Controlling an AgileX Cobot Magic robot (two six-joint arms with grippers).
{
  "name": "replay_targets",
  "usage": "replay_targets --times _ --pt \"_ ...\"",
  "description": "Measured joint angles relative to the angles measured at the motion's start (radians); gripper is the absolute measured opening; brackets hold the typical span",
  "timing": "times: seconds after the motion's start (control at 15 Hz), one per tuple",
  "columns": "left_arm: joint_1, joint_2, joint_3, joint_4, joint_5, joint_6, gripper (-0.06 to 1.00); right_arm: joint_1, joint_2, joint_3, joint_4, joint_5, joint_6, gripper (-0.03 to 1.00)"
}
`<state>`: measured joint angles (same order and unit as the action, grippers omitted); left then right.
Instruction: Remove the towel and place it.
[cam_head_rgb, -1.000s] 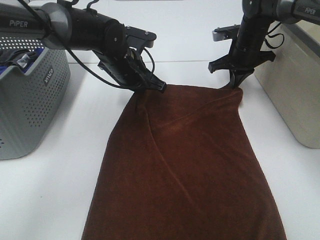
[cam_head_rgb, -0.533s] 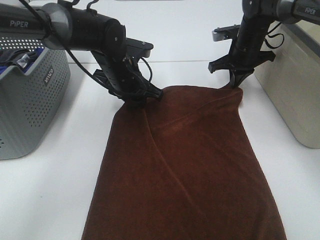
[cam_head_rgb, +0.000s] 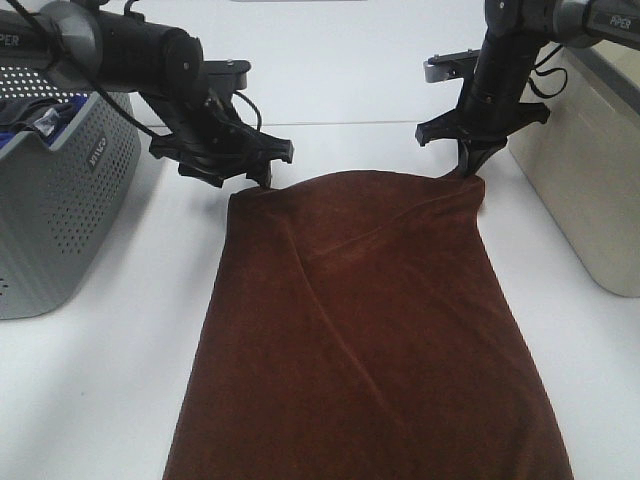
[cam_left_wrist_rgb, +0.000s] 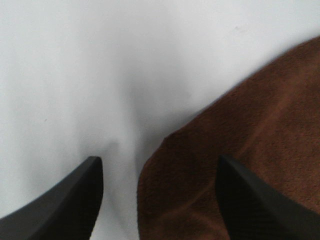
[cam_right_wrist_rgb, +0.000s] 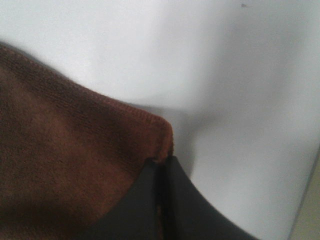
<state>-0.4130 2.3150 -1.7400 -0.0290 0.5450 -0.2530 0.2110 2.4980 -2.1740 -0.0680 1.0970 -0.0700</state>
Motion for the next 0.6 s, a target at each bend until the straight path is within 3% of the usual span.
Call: replay_targets --times 0.2,0.6 --pt "0.015 0.005 0.0 -0.03 0.03 0.002 0.62 0.0 0.0 0.0 0.008 0.0 -0.001 0.0" --pt "0.015 0.051 0.0 -0.118 -0.021 -0.001 0.61 0.0 0.0 0.0 0.015 0.0 -0.004 0.0"
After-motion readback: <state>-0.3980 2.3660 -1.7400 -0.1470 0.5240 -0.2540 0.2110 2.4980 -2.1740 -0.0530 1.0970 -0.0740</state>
